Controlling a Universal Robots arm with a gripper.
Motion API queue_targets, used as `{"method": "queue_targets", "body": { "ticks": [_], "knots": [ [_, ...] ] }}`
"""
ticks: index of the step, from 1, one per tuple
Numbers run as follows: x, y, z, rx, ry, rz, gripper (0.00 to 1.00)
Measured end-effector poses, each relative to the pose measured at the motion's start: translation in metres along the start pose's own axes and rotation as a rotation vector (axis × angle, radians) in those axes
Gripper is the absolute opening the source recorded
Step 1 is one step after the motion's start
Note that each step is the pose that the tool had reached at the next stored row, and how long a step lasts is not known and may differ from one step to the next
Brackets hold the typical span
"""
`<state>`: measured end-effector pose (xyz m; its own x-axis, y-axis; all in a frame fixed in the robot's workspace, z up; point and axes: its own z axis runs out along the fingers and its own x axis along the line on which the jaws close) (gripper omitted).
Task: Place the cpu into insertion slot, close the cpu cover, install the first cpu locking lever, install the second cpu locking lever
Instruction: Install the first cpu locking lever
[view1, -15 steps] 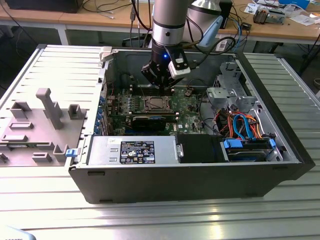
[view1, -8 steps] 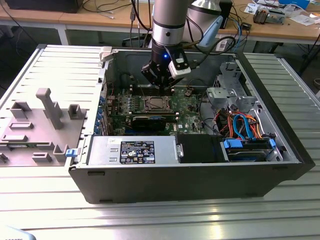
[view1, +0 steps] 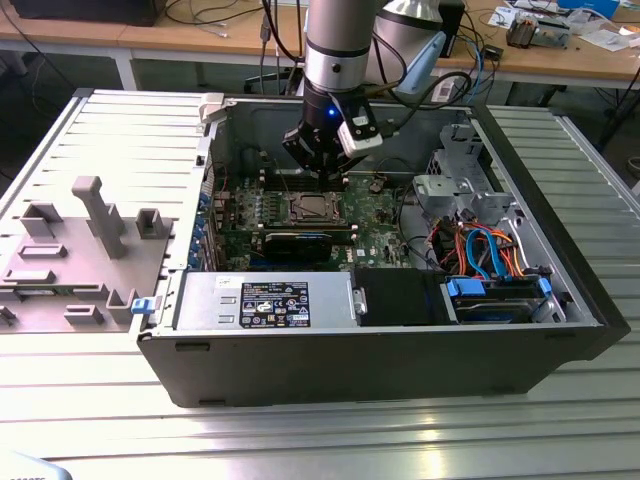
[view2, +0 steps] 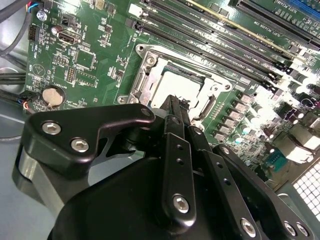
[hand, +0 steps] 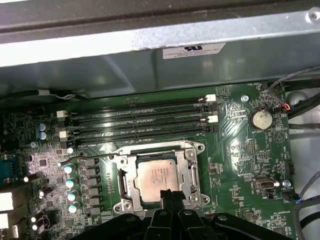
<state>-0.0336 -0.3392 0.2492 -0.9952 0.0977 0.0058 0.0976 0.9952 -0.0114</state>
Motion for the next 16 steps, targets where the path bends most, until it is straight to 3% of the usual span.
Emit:
{"method": "queue_targets", "body": {
  "ticks": [16],
  "knots": [
    [0.0000, 0.0000, 0.0000, 0.0002, -0.0003, -0.026, 0.11]
  ]
}}
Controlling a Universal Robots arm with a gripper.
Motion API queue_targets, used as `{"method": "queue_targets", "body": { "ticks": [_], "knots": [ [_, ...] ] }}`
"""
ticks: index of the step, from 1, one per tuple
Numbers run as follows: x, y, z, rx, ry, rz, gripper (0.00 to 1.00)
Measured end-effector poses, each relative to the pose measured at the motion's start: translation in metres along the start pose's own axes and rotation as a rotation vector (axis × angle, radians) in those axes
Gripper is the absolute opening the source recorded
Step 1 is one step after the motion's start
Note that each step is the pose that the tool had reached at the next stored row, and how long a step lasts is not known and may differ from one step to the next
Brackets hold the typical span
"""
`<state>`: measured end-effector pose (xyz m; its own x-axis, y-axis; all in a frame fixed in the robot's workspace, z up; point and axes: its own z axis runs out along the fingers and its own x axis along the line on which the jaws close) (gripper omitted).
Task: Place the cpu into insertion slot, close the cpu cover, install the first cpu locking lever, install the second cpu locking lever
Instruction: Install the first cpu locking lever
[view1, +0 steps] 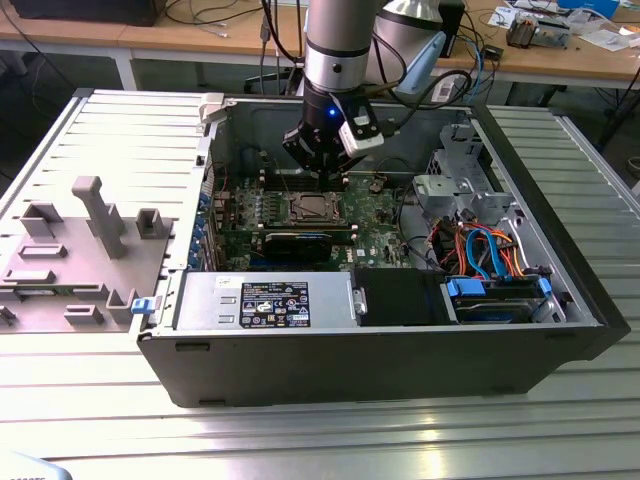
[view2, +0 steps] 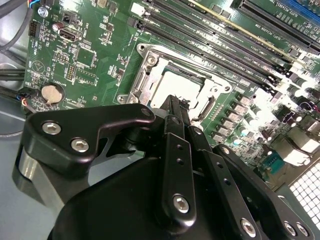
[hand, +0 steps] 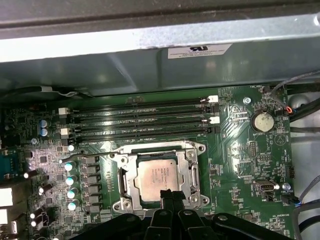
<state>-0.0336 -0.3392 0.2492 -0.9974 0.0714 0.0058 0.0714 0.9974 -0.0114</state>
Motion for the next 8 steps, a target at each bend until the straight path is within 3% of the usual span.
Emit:
{"method": "queue_targets", "body": {
  "ticks": [8],
  "knots": [
    [0.0000, 0.0000, 0.0000, 0.0001, -0.0001, -0.013, 0.11]
  ]
}}
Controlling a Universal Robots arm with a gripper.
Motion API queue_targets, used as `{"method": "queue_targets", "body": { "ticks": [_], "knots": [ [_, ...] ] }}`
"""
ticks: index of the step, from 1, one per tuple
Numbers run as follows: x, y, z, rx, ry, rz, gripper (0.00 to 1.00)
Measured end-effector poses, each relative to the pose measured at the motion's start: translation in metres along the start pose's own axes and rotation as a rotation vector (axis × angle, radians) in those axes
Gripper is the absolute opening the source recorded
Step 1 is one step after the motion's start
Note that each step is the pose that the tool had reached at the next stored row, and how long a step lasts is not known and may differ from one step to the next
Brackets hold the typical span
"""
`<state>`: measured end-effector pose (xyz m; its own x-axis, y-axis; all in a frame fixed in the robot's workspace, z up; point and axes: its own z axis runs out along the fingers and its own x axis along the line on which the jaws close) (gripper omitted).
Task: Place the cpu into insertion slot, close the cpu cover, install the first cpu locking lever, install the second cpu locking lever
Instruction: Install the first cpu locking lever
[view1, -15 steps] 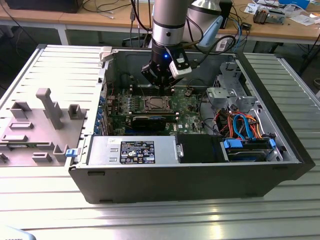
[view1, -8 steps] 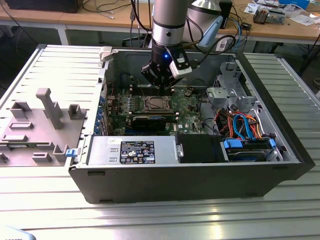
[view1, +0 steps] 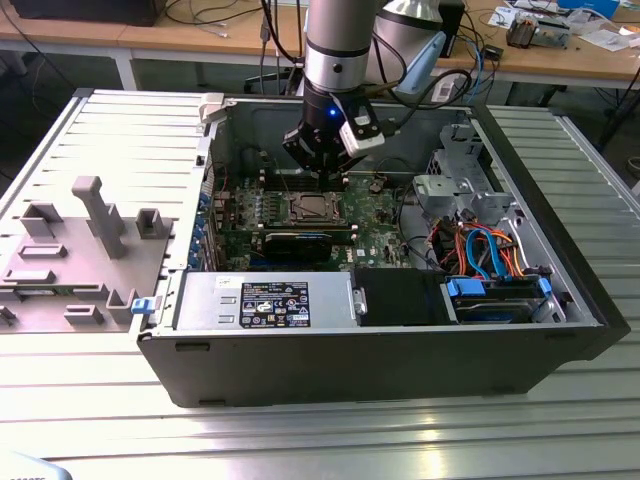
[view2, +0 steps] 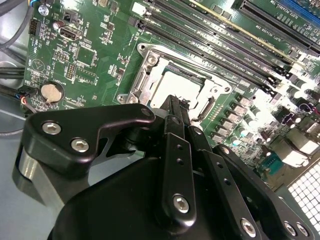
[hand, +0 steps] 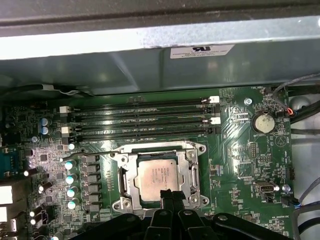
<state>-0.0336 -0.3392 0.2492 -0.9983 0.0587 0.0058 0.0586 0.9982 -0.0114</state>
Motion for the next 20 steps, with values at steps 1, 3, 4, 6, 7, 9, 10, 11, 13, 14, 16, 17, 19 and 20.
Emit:
{"method": "queue_targets", "body": {
  "ticks": [1, 3, 4, 6, 7, 9, 10, 11, 13, 14, 16, 17, 19, 20],
  "knots": [
    [0.0000, 0.0000, 0.0000, 0.0000, 0.0000, -0.001, 0.11],
    [0.0000, 0.0000, 0.0000, 0.0000, -0.0001, -0.004, 0.11],
    [0.0000, 0.0000, 0.0000, 0.0000, -0.0001, -0.005, 0.11],
    [0.0000, 0.0000, 0.0000, 0.0001, -0.0001, -0.008, 0.11],
    [0.0000, 0.0000, 0.0000, 0.0001, -0.0001, -0.009, 0.11],
    [0.0000, 0.0000, 0.0000, 0.0000, -0.0001, -0.012, 0.11],
    [0.0000, 0.0000, 0.0000, 0.0001, -0.0002, -0.014, 0.11],
    [0.0000, 0.0000, 0.0000, 0.0001, -0.0002, -0.015, 0.11],
    [0.0000, 0.0000, 0.0000, 0.0001, -0.0002, -0.019, 0.11],
    [0.0000, 0.0000, 0.0000, 0.0001, -0.0003, -0.020, 0.11],
    [0.0000, 0.0000, 0.0000, 0.0001, -0.0003, -0.024, 0.11],
    [0.0000, 0.0000, 0.0000, 0.0001, -0.0003, -0.026, 0.11],
    [0.0000, 0.0000, 0.0000, 0.0001, -0.0003, -0.029, 0.11],
    [0.0000, 0.0000, 0.0000, 0.0002, -0.0004, -0.031, 0.11]
  ]
}}
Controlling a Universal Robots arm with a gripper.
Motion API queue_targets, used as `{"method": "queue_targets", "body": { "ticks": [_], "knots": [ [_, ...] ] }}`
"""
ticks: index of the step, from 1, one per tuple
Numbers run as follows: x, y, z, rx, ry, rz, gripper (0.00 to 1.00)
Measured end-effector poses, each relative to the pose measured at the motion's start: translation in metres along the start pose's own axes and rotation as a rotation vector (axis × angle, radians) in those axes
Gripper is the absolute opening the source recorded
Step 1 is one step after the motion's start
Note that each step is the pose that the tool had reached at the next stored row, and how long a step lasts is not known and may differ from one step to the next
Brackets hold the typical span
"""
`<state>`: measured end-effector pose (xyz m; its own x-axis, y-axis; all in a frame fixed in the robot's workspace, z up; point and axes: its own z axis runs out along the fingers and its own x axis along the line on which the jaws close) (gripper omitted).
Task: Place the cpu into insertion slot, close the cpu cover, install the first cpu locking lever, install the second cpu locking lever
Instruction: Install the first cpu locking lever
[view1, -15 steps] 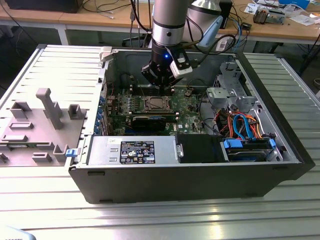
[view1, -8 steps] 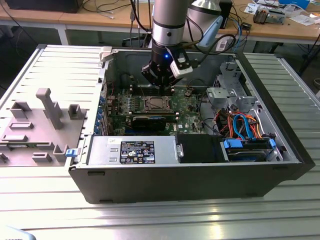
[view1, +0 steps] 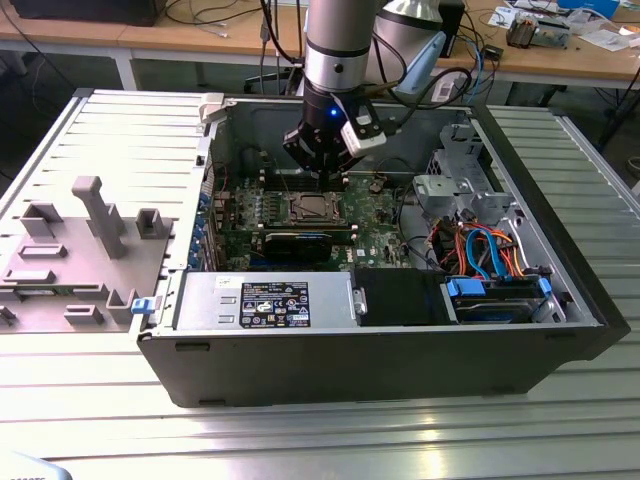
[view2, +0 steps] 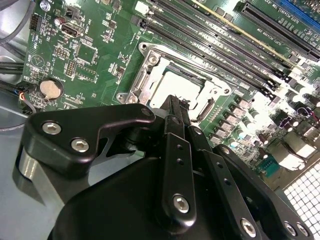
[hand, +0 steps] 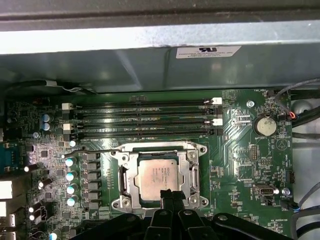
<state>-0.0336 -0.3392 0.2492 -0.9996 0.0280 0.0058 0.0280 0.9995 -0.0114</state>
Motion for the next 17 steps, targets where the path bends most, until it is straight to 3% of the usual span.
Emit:
{"method": "queue_targets", "body": {
  "ticks": [17],
  "knots": [
    [0.0000, 0.0000, 0.0000, 0.0003, -0.0005, -0.045, 0.11]
  ]
}}
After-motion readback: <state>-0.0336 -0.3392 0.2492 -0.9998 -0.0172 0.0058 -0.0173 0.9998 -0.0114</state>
